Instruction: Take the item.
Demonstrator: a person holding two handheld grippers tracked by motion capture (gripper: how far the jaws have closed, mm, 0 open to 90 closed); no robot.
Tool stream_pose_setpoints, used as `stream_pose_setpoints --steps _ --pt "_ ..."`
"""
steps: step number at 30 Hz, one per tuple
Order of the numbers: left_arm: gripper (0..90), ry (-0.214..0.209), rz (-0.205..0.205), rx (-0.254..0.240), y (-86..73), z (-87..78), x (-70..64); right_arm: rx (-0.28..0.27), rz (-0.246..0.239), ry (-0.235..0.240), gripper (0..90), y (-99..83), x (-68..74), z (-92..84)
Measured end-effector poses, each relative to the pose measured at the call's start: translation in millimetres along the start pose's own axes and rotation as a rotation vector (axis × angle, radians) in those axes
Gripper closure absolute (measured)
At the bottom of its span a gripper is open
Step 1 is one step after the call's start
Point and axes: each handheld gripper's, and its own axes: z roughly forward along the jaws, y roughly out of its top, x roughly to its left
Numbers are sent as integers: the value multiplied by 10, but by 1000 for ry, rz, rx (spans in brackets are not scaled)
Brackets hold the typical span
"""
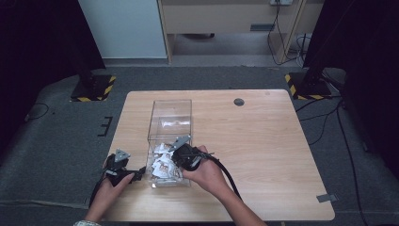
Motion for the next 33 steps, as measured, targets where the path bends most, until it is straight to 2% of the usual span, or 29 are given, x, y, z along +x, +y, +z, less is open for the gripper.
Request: stream_pose_setpoints --steps 5,21,24,31,33 --pt "0 0 0 0 0 0 0 -34 -2 11 879 20 -2 -109" --pt "0 0 0 0 0 0 0 -109 27 -13 883 28 -103 -330" --pt "0 0 0 0 0 0 0 -114 39 -18 884 38 -109 -367" --pt "0 0 0 0 0 0 0 -128 35 -19 886 60 -125 -437" --pt "0 0 0 0 0 0 0 -132 32 -31 886 70 -133 -468"
